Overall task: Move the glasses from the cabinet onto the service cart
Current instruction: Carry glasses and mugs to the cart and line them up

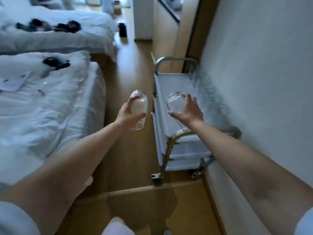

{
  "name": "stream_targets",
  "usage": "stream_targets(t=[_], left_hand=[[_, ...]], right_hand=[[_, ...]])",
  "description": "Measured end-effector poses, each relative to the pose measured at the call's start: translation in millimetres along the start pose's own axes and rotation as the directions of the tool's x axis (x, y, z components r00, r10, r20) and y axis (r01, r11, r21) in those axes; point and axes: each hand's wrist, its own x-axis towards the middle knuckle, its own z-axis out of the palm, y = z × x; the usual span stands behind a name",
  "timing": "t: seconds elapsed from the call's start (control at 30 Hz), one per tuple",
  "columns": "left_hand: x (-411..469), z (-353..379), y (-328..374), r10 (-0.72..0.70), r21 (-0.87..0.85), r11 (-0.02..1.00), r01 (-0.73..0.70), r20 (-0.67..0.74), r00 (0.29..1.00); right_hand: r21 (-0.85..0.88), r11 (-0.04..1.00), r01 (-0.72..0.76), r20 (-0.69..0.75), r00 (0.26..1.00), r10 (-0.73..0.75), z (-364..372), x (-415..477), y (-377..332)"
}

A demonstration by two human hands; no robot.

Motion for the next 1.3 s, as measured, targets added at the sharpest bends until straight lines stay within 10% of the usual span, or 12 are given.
stream_targets(t=[0.27,0.6,1.3], left_hand=[[102.8,-75.5,-81.9,-0.115,0.043,0.992,0.120,-0.114,0.987],[270.5,-177.2,-164.5,-0.175,0.138,0.977,0.165,0.066,0.982],[623.3,-63.4,-208.5,-0.281,0.229,0.951,0.207,0.369,0.886]], right_hand=[[0.025,0.995,0.092,0.207,0.974,-0.096,128.2,102.4,-89.2],[0.132,0.975,-0.179,0.232,0.962,0.145,251.0,228.5,-207.8],[0.047,0.900,-0.433,0.214,0.885,0.415,318.6,546.3,-126.5]])
